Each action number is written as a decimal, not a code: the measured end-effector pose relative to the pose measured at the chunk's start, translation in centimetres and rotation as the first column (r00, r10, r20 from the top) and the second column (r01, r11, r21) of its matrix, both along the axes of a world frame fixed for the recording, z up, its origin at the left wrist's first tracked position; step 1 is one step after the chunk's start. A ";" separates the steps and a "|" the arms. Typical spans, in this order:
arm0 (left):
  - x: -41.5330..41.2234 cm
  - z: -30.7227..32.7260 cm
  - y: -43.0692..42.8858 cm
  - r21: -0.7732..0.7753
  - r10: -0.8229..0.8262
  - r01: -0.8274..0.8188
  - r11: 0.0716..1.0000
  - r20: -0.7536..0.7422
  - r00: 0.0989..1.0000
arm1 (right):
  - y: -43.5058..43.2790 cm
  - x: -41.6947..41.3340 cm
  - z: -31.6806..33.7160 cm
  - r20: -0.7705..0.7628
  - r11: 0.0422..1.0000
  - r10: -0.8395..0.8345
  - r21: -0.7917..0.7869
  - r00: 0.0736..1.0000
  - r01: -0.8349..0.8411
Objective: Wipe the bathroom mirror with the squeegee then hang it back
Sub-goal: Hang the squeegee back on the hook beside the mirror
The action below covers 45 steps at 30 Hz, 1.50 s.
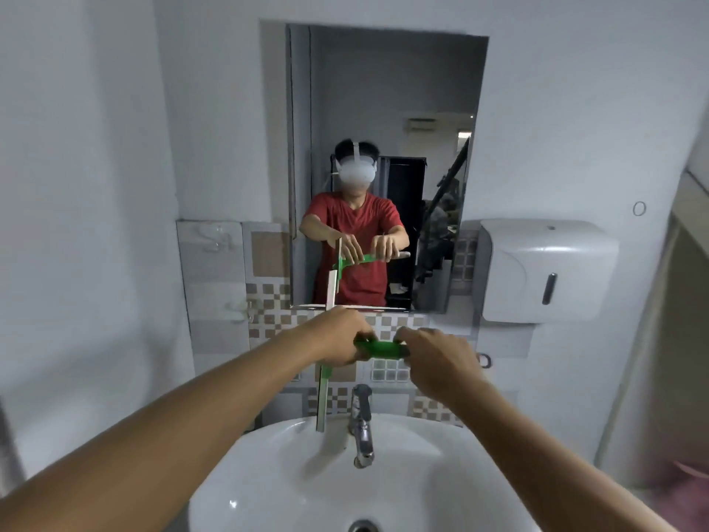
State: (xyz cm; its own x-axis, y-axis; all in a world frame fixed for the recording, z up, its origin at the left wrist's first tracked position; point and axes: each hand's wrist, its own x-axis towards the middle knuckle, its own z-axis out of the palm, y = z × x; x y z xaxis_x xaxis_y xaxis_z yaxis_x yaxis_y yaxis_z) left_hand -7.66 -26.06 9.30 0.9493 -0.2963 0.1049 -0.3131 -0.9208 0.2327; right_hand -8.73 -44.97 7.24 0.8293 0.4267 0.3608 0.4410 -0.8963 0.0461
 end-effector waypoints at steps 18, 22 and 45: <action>-8.1 -1.3 0.3 -0.501 0.188 -0.147 0.853 0.032 0.982 | -0.8 -2.0 5.0 -0.007 0.626 0.317 0.752 0.948 -0.203; -9.2 -2.1 1.4 -0.603 0.221 -0.191 0.775 -0.023 0.975 | 2.2 -1.4 5.0 -0.014 0.386 0.452 0.904 0.892 -0.182; -1.4 -5.3 21.3 -0.891 0.489 -0.209 0.404 0.018 0.872 | 28.4 9.6 3.8 -0.190 0.516 0.638 0.825 0.746 -0.231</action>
